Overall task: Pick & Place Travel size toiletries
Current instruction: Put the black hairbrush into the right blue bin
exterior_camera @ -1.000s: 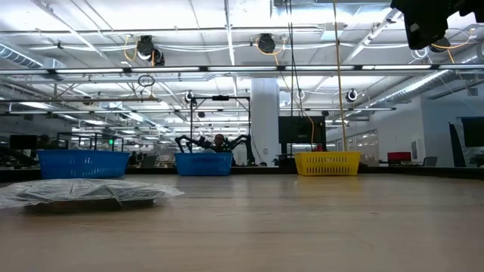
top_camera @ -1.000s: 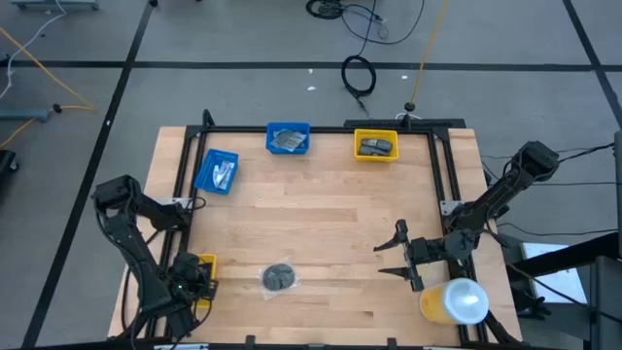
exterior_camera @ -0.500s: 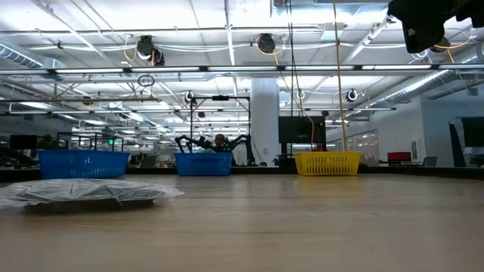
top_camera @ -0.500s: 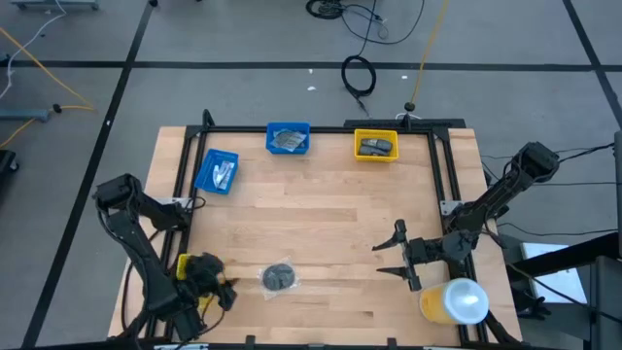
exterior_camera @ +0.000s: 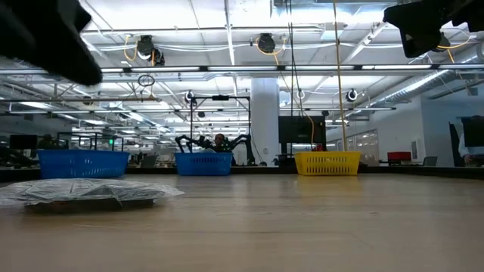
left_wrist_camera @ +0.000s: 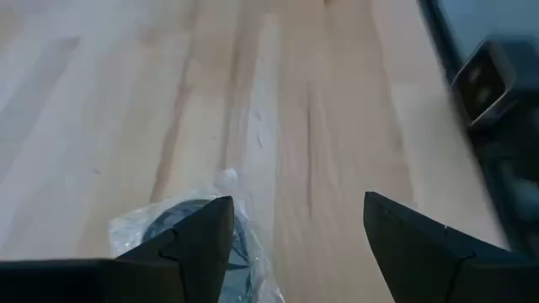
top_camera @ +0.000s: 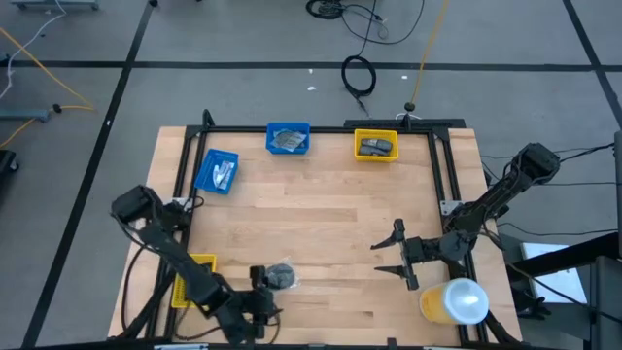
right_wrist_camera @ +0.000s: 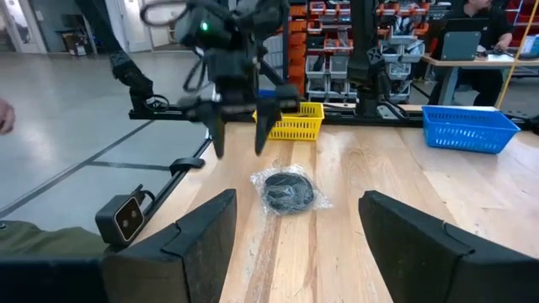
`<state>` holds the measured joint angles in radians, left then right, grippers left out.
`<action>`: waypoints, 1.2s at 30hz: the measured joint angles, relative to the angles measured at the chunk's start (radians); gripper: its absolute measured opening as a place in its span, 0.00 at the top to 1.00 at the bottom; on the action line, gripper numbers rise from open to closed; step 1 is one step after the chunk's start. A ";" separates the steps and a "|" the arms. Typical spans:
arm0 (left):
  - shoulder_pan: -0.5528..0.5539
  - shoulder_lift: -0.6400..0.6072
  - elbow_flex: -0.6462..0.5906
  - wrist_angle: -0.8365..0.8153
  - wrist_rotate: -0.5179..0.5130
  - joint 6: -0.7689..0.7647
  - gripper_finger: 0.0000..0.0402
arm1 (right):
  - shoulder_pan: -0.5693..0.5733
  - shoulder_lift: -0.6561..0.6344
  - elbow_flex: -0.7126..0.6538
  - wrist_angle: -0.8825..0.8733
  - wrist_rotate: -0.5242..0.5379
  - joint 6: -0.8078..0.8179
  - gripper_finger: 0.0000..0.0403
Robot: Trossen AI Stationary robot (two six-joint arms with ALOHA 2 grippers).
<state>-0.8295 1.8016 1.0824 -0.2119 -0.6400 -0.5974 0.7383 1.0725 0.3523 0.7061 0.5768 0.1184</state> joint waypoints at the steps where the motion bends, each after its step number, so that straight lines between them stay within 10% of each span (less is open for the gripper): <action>1: 0.009 0.020 0.000 0.003 0.011 0.010 0.35 | 0.000 0.000 0.000 0.000 -0.001 0.000 0.40; 19: 0.089 0.185 0.004 -0.112 -0.041 -0.041 0.39 | 0.000 0.000 0.000 0.000 -0.001 0.000 0.40; 36: 0.156 0.184 0.069 -0.263 -0.040 -0.115 0.97 | 0.000 0.000 0.000 -0.001 -0.001 0.000 0.40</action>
<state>-0.6735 1.9860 1.1515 -0.4752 -0.6795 -0.7122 0.7383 1.0725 0.3523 0.7053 0.5762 0.1188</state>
